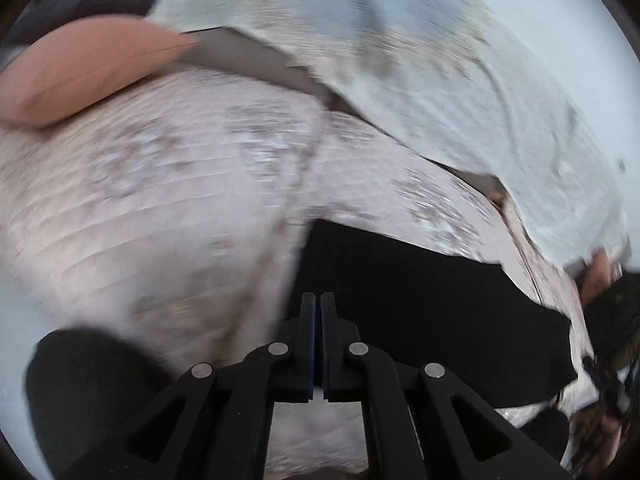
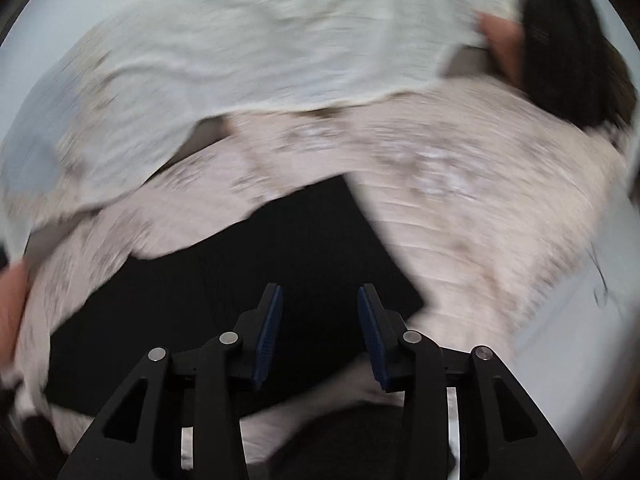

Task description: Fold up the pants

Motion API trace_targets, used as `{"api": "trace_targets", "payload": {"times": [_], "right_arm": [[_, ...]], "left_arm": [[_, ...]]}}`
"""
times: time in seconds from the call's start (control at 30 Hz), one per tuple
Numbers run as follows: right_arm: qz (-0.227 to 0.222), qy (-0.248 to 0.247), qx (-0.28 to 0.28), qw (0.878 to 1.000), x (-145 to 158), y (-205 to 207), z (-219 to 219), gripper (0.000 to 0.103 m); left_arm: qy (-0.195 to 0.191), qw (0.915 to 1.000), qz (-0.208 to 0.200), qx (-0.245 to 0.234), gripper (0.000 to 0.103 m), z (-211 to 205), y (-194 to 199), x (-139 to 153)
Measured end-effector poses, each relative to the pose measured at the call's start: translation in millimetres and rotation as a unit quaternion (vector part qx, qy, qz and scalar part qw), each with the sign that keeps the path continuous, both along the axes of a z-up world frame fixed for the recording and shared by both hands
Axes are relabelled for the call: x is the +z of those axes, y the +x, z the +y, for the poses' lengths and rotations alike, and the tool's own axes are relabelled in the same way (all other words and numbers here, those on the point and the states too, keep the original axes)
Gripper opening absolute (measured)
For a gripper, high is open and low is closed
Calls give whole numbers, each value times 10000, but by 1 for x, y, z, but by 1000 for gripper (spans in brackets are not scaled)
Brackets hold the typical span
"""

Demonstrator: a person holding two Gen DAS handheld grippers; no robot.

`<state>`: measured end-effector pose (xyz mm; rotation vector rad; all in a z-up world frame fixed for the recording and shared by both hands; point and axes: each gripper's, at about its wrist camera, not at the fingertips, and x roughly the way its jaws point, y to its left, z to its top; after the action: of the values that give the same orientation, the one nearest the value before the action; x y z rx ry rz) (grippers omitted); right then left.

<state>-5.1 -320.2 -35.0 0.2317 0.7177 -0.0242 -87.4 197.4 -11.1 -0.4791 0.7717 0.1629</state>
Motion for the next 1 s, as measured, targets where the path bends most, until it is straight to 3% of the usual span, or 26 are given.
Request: {"api": "trace_targets", "payload": {"times": [0.1,0.2,0.33,0.47,0.6,0.7,0.83,1.0], "right_arm": [[54,-187,592,9981,-8,24,35,40],[129,-487,711,9962,-13,52,53,40],[126,-774,397,9961,-22,94,40,40],[646,-712,171,9952,-43,125,21,40],[515,-785,257,9953,-36,113,22,40],[356,-610,479,9964,-27,93,36,40],[254,-730,1205,9897,-28,57,81,40],[209,-723,1622,9839,-30,24,120,40]], "left_arm": [[166,9982,-24,-578,4,-34,28,-1],[539,9939,-17,-960,4,-64,56,-4],[912,9902,168,-1047,4,-76,87,-17],[716,9898,616,-1066,4,-71,110,-44],[974,9886,541,-1013,4,-75,106,-38],[957,9896,526,-932,4,-78,98,-30],[1017,9898,452,-884,4,-86,80,-23],[1123,9888,389,-906,11,-95,57,-16]]}}
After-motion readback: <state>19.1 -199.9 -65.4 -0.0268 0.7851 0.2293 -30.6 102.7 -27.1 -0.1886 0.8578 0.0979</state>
